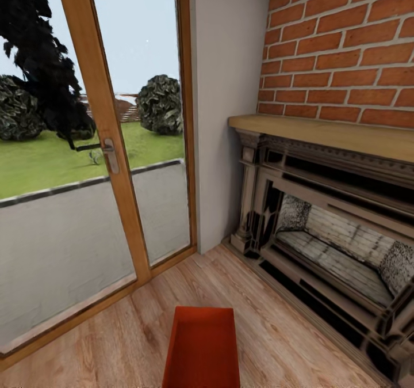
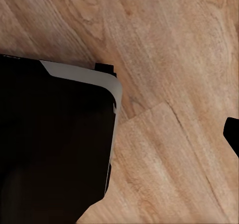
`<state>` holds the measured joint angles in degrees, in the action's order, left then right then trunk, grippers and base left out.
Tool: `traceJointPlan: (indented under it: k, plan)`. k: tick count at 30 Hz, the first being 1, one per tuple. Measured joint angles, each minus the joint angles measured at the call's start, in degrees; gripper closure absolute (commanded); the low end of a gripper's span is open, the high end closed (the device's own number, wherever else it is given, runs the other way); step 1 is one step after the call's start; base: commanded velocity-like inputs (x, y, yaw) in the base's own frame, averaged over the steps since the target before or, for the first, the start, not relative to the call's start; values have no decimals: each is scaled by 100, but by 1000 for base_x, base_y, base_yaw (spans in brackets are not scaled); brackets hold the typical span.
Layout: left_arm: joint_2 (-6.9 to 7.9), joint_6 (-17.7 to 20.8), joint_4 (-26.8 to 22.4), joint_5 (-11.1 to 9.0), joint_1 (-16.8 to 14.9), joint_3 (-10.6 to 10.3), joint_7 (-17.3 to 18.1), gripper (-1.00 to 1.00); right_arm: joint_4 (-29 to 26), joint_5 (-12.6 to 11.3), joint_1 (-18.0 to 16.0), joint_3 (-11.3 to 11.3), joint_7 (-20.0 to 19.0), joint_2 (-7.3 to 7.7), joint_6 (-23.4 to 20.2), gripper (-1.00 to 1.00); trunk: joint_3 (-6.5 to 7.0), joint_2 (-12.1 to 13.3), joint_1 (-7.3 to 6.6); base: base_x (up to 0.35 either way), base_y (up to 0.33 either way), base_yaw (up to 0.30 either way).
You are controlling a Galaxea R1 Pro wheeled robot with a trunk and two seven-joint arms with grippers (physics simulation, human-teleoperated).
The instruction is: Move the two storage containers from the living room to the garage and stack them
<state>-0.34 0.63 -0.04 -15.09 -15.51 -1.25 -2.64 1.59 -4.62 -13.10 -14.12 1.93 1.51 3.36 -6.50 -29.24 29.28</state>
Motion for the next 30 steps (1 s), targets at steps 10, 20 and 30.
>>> traceJointPlan:
  k: [10,20,30]
  plan:
    - [8,-1,-4,0,0,0,0,-100,0,1,0,0,-1,-6,0,-100,-91,0,0,0,0,0]
    - [9,0,2,0,0,0,3,-100,0,1,0,0,-1,-3,0,-100,-362,-401,220,0,0,0]
    - [16,0,4,-9,0,0,6,-100,0,1,-1,0,1,-9,0,-100,-633,-803,440,0,0,0]
